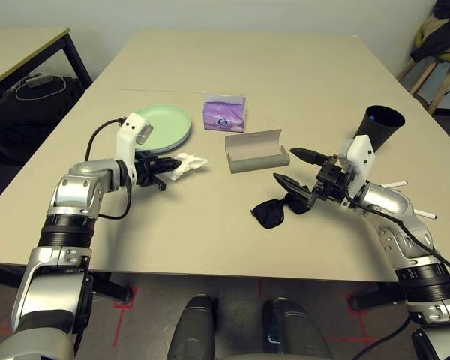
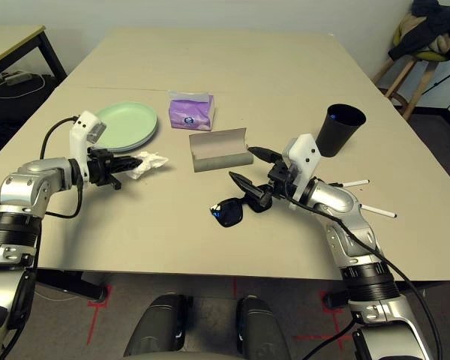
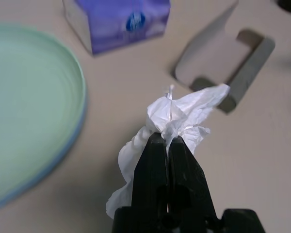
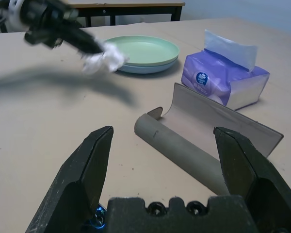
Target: Organize and tidy the items on the table.
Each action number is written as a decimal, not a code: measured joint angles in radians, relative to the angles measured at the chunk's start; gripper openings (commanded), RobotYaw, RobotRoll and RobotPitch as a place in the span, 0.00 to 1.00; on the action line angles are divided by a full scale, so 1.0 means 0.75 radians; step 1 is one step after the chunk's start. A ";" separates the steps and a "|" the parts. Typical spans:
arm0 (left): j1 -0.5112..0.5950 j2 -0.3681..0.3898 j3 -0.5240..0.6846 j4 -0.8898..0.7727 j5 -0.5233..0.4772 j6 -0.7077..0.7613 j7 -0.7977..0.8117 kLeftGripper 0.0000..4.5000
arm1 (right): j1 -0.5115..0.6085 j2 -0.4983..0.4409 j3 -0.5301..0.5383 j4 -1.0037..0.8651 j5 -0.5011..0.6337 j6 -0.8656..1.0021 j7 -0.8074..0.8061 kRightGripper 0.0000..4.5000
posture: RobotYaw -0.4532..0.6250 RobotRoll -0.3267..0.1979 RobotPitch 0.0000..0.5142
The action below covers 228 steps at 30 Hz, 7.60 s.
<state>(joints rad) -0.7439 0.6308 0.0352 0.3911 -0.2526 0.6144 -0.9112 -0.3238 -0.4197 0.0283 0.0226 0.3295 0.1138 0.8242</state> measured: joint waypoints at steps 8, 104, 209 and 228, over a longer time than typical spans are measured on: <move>-0.195 -0.070 0.040 0.237 0.041 -0.206 0.198 0.01 | -0.016 0.042 -0.003 0.009 0.001 -0.013 -0.030 1.00 | 0.56 0.62 0.12; 0.217 -0.106 -0.053 -0.101 -0.118 -0.647 -0.532 0.99 | -0.265 -0.293 0.147 -0.151 -0.069 0.406 0.144 1.00 | 0.61 0.62 0.26; 0.278 -0.177 -0.130 -0.194 -0.108 -0.734 -0.495 1.00 | -0.739 -0.412 0.723 0.039 -0.925 0.064 0.917 0.09 | 0.64 0.62 0.23; 0.270 -0.162 -0.152 -0.190 -0.107 -0.733 -0.501 1.00 | -1.039 -0.265 0.640 0.364 -0.877 0.046 0.800 0.00 | 0.65 0.62 0.21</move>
<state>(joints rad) -0.5416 0.5096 -0.0790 0.2488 -0.3329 0.0646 -1.2871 -1.1033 -0.6181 0.5083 0.2958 -0.3280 0.1483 1.4244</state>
